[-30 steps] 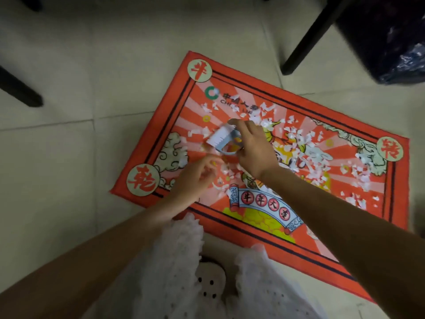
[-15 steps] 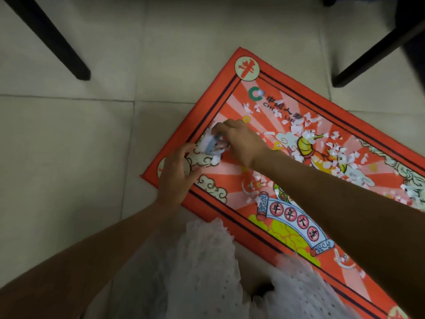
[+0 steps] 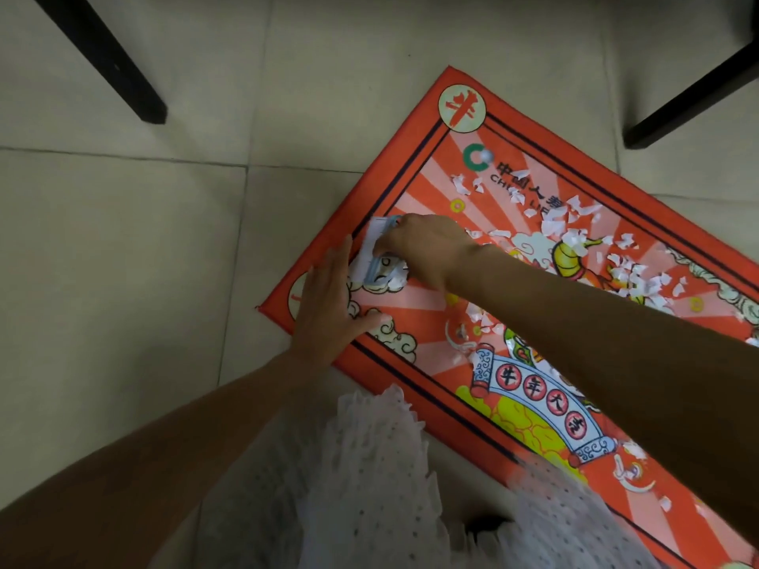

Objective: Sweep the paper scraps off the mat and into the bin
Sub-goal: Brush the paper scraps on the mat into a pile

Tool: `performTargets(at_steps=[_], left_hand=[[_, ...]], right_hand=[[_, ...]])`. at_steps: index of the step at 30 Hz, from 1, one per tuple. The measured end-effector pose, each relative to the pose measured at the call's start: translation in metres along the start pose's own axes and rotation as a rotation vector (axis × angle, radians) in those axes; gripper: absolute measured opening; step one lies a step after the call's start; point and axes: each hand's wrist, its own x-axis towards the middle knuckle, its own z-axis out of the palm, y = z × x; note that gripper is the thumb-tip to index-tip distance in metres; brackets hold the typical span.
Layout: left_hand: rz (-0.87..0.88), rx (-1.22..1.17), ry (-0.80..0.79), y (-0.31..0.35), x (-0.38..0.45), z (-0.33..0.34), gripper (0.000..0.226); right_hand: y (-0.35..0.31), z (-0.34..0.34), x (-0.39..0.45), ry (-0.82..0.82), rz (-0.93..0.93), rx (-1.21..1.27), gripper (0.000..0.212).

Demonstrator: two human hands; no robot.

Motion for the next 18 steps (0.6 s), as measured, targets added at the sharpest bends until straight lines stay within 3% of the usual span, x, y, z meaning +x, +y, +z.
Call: performTargets(at_steps=[8, 18], left_hand=[[0.017, 0.083, -0.073, 0.006, 0.017, 0.007, 0.116], [0.109, 0.152, -0.081, 0.008, 0.013, 0.007, 0.103]], right_hand=[[-0.002, -0.021, -0.011, -0.119, 0.028, -0.251, 0.033], [0.027, -0.019, -0.067, -0.176, 0.094, -0.311, 0.031]])
